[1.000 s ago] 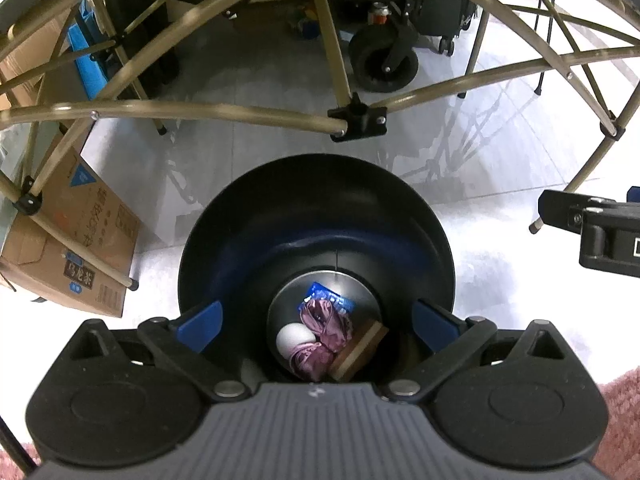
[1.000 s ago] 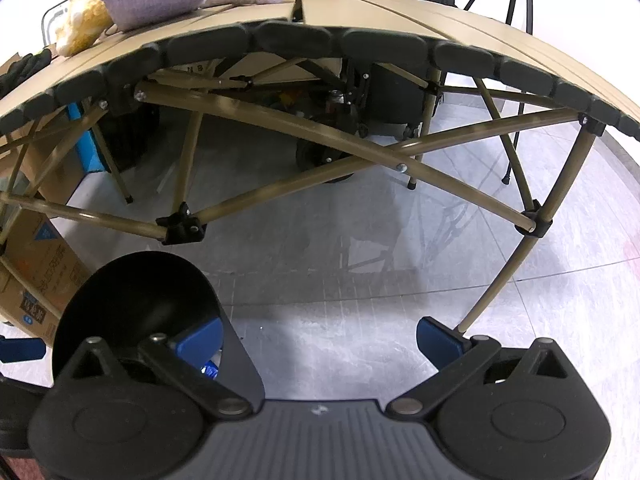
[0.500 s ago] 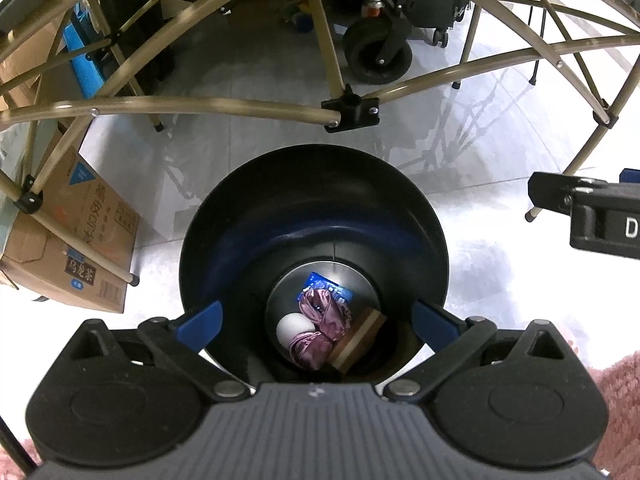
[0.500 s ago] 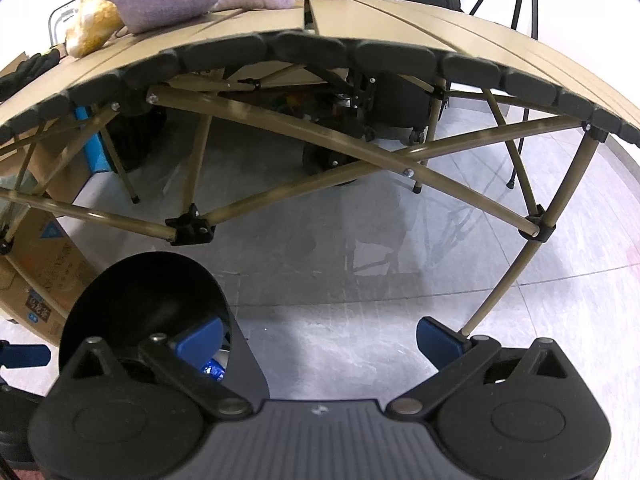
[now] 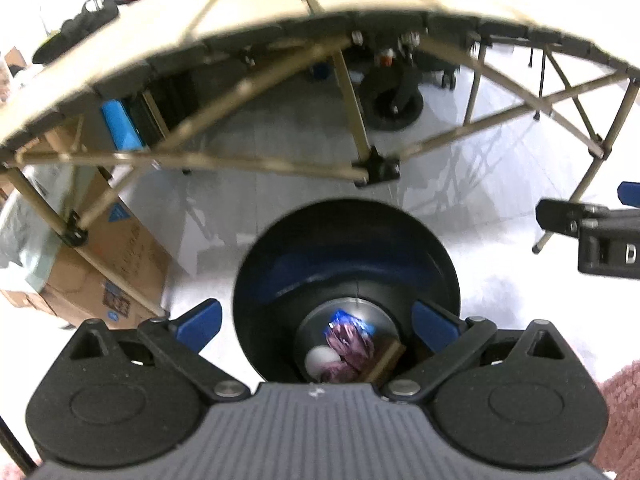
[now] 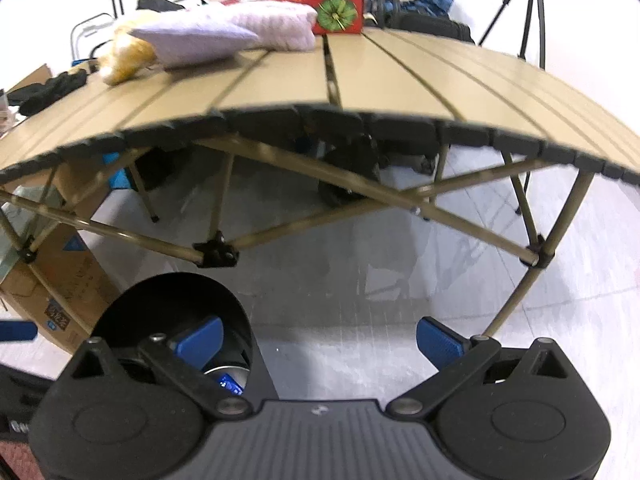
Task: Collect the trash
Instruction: 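Raise both open tools back up to the table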
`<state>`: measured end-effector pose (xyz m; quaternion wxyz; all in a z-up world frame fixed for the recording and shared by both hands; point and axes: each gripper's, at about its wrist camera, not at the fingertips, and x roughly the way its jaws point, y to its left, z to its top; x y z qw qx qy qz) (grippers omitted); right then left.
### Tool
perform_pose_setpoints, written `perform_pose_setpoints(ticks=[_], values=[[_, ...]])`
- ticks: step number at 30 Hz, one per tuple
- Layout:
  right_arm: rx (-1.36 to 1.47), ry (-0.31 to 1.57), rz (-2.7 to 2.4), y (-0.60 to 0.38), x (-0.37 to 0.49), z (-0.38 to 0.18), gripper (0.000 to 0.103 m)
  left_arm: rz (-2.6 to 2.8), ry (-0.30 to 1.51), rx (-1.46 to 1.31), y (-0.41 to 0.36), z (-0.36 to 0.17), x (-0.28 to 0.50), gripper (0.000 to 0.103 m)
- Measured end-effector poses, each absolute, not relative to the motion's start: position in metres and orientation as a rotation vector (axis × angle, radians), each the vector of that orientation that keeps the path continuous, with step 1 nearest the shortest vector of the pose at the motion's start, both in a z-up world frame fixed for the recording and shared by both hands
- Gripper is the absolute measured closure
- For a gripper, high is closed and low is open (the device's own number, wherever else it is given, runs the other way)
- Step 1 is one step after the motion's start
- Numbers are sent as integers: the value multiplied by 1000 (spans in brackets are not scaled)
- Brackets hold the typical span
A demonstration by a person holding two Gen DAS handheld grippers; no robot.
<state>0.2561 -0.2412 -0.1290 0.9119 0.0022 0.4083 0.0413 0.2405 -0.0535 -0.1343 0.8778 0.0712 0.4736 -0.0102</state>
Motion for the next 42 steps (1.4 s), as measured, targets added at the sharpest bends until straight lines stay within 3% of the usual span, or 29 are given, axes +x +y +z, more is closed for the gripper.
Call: perform_pose_setpoints(ticks=[11,23,42], values=[[11,740,145,-238,231,-88,0,0,835,121,-36,-82,224,0],[8,510,213,-230,210,-30,0,38,683,77,-20,-36,217,0],[10,355,258,-201,262,15,0,126,488,-21,10,23,263,0]])
